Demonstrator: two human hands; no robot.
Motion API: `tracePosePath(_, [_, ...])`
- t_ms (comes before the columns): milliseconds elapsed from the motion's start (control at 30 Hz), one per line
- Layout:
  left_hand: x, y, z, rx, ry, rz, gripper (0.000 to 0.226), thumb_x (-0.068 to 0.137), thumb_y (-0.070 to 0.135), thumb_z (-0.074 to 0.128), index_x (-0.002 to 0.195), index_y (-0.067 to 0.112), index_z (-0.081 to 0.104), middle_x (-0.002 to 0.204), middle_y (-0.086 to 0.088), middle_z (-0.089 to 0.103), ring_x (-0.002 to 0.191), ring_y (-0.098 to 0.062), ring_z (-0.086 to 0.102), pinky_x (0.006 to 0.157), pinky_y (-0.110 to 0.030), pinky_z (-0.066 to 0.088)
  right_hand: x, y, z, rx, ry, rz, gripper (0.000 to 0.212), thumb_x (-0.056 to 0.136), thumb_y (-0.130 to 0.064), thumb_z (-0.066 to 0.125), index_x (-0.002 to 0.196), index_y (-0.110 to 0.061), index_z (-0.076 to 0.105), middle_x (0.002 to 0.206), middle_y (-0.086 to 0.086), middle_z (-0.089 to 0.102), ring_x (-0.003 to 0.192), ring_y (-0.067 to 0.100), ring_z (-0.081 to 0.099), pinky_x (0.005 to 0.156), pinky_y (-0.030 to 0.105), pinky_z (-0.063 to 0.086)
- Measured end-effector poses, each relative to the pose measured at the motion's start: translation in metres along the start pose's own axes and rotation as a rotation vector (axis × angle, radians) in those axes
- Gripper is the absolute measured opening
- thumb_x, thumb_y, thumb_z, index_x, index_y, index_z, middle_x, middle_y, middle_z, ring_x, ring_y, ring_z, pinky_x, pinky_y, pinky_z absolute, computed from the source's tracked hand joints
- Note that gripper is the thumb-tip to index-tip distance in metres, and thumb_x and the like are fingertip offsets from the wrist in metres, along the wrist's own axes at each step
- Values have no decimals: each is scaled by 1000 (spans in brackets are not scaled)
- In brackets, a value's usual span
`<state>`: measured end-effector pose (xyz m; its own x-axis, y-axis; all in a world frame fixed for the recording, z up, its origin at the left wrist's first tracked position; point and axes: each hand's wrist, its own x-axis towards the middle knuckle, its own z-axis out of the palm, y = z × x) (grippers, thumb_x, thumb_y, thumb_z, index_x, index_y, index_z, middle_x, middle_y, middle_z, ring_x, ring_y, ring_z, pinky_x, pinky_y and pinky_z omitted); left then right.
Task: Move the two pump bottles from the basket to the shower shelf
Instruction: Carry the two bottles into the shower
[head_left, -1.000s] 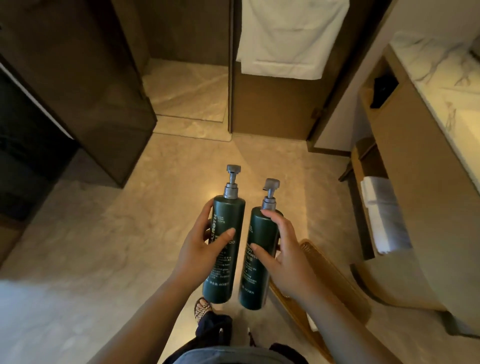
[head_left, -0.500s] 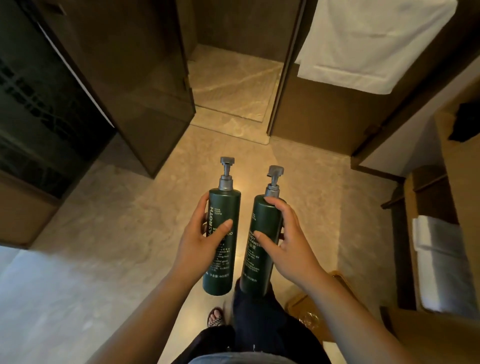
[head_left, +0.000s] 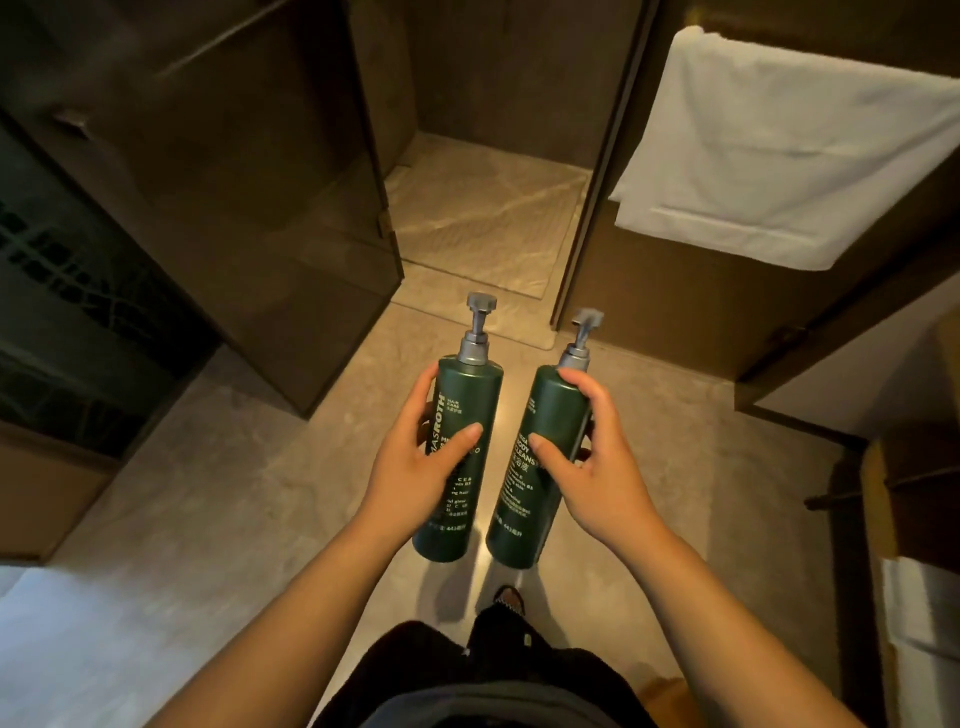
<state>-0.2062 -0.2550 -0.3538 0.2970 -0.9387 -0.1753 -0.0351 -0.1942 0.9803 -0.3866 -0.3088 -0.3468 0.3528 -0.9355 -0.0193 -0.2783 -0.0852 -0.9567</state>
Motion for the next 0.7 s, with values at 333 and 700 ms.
tracePosePath(333, [99,3,-37,-105,252,-31,61,82,12,67,125,46,41,116,14,61,96,5,62,71,-11,50,125,-1,41,29,-104,9,65,82,-19,69,120,-60,36,132,-15,44,116,-2,46,95,39,50])
tracePosePath(700, [302,35,-109,-35,165,29,57,79,30,67,130,39,43,112,17,67,106,-7,62,91,-36,48,328,-31,90,-154,-177,-34,65,82,-18,67,117,-60,33,130,-14,39,114,-5,40,93,12,35])
